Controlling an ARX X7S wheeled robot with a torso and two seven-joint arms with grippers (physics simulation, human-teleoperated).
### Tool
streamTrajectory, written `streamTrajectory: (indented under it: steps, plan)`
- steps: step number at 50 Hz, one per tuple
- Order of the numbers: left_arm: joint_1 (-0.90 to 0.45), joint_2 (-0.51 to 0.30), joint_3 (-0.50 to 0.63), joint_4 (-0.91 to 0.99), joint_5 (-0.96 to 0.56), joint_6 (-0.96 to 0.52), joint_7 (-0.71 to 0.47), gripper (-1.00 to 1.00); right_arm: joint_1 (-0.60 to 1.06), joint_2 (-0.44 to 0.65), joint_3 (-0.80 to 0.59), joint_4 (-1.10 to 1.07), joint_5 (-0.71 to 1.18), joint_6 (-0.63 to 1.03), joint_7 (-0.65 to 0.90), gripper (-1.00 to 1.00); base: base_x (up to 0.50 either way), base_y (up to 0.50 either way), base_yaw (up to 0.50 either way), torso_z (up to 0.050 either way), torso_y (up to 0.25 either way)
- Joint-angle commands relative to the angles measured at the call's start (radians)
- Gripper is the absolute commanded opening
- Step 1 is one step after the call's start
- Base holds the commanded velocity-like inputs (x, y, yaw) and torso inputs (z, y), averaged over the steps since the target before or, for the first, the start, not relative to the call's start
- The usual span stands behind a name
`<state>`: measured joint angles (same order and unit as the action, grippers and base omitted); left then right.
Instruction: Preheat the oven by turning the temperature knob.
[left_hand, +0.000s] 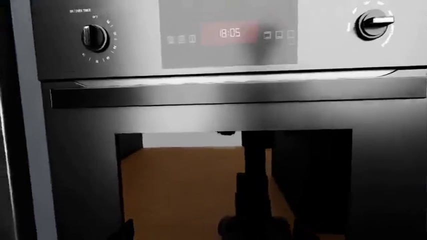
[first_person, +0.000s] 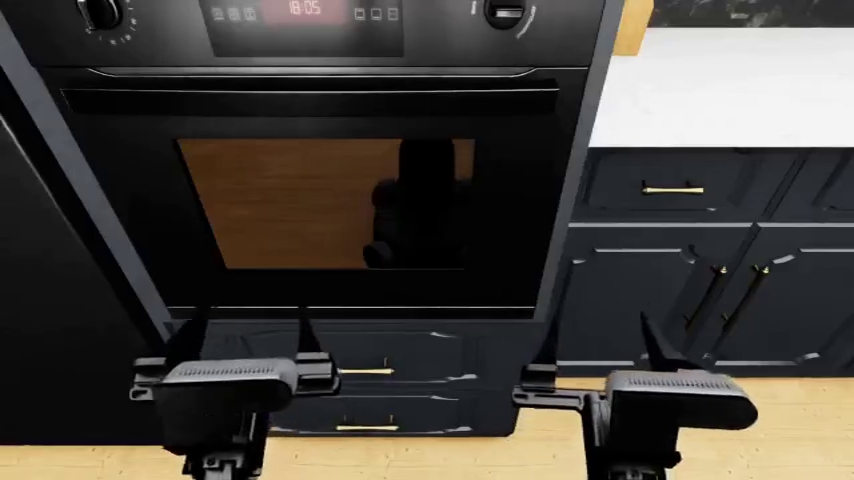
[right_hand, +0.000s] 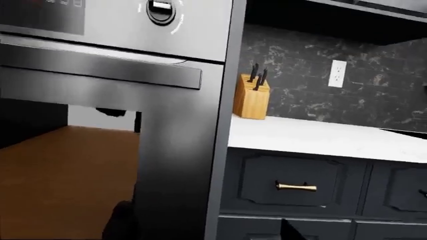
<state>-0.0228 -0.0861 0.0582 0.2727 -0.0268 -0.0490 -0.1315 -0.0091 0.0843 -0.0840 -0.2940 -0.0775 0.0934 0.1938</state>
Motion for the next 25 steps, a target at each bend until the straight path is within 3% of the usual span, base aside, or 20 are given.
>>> streamTrajectory:
  steps: [1, 10, 25]
  plan:
    - [-0.037, -0.033, 0.002, 0.174, 0.051, -0.045, -0.053, 1.0, 0.023, 0.027, -0.016, -0.194, -0.045, 0.06, 0.033, 1.0, 0.0, 0.0, 0.0, 0.0, 0.0]
    - [-0.129, -0.055, 0.008, 0.252, 0.072, -0.05, -0.064, 1.0, 0.149, 0.033, -0.014, -0.291, -0.06, 0.156, 0.037, 1.0, 0.0, 0.0, 0.0, 0.0, 0.0]
    - [-0.21, -0.071, 0.017, 0.284, 0.078, -0.035, -0.081, 1.0, 0.21, 0.052, -0.012, -0.328, -0.059, 0.187, 0.056, 1.0, 0.0, 0.0, 0.0, 0.0, 0.0]
